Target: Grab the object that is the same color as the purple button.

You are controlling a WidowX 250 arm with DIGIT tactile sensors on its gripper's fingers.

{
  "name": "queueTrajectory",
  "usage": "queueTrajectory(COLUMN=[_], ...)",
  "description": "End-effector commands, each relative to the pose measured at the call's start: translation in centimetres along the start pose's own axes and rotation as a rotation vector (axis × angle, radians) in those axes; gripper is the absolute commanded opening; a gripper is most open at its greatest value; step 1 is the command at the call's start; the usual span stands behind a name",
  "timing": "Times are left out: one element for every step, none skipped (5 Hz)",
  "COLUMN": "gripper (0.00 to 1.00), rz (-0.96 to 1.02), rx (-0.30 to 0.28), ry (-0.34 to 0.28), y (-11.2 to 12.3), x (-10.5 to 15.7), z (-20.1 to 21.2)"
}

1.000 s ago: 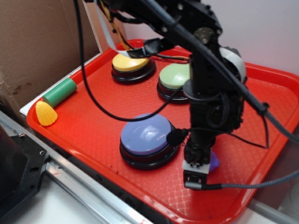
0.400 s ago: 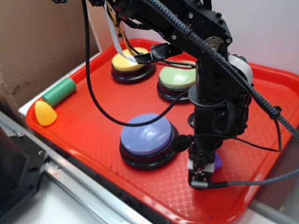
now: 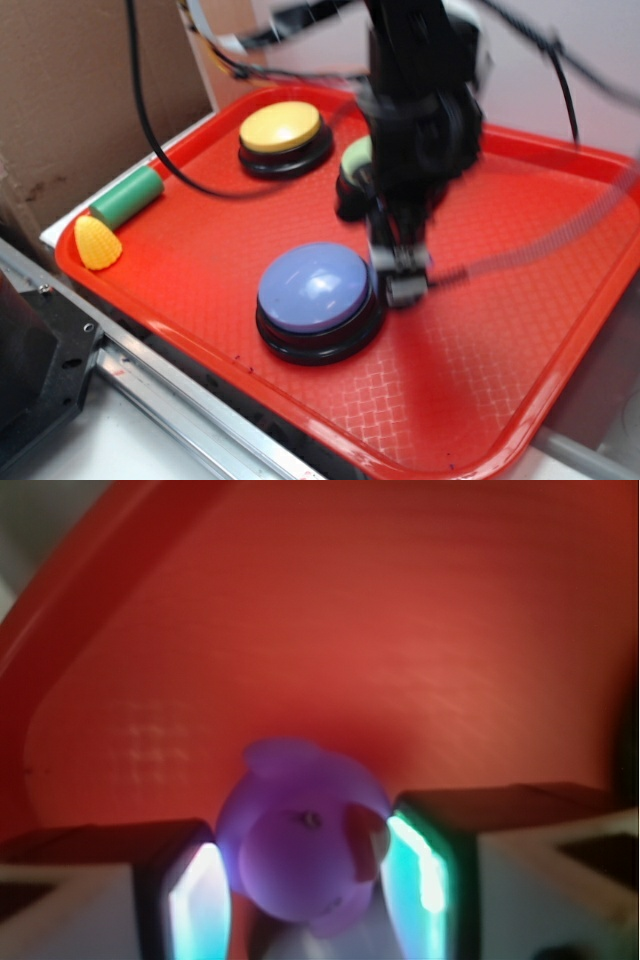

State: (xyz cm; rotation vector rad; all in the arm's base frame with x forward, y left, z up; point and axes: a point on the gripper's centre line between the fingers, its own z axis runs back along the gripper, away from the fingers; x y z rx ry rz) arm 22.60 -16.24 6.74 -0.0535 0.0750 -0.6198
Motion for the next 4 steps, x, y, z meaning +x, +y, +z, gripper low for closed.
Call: queueTrajectory(gripper=[0.00,0.00,0.00,0.00], rz=[0.435,0.606,0.763,0.856], rx=[-0.002,0.023,0.064,0.066], ry=[-0.134,-0.140,-0.133,-0.083], y=[4.4,5.6,6.4,6.8], x=[-4.8,-7.7,-9.4,-10.1], z=[9.0,9.9,9.8,9.6])
